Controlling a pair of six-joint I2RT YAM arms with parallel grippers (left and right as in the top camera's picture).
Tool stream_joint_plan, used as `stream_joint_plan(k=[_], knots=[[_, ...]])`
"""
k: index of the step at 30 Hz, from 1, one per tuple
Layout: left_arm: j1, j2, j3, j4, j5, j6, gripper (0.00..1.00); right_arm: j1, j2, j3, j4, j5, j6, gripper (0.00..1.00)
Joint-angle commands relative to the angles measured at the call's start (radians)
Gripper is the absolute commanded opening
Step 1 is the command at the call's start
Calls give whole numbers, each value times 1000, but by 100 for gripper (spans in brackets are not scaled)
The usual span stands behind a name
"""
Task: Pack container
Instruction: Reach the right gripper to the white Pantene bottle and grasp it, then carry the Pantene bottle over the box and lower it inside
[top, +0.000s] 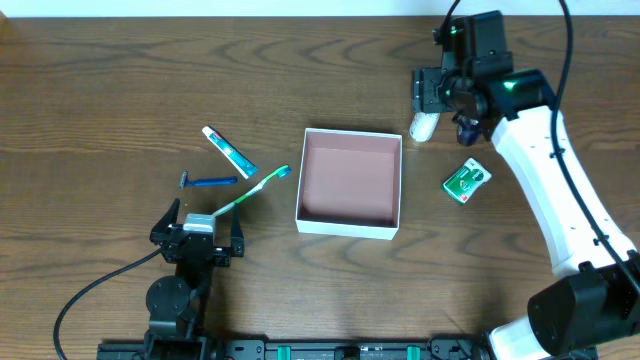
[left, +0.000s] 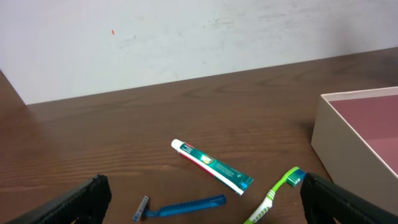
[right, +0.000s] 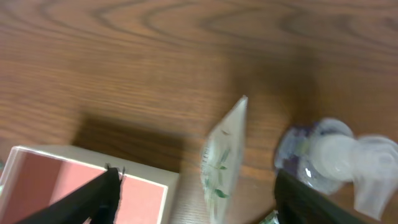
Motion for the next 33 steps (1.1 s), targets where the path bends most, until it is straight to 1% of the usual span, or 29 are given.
stream_joint_plan(k=[1,5,9,13,17,22,25,26,27,33], knots=[[-2,-1,-19,-35,-8,13,98,17,13,17,-16,145,99,68],[-2,-1,-19,-35,-8,13,98,16,26,15,-27,151,120,62],[-2,-1,-19,-35,-8,13,98,16,47,16,-19,152,119,60],[-2,-1,-19,-35,-8,13,98,16,70,15,-8,149,119,52],[-2,-1,-19,-35,-8,13,98,16,93,15,0,148,123,39],[-2,-1,-19,-35,-8,13,98,15,102,15,14,149,122,27],[-2,-1,-19,-35,-8,13,98,16,102,15,26,149,122,12],[-2,-1,-19,-35,-8,13,98,16,102,15,30,149,122,3],[-2,-1,-19,-35,-8,13,98,16,102,15,33,149,122,1],[-2,-1,-19,-35,-8,13,98,16,98,17,39,149,106,1]])
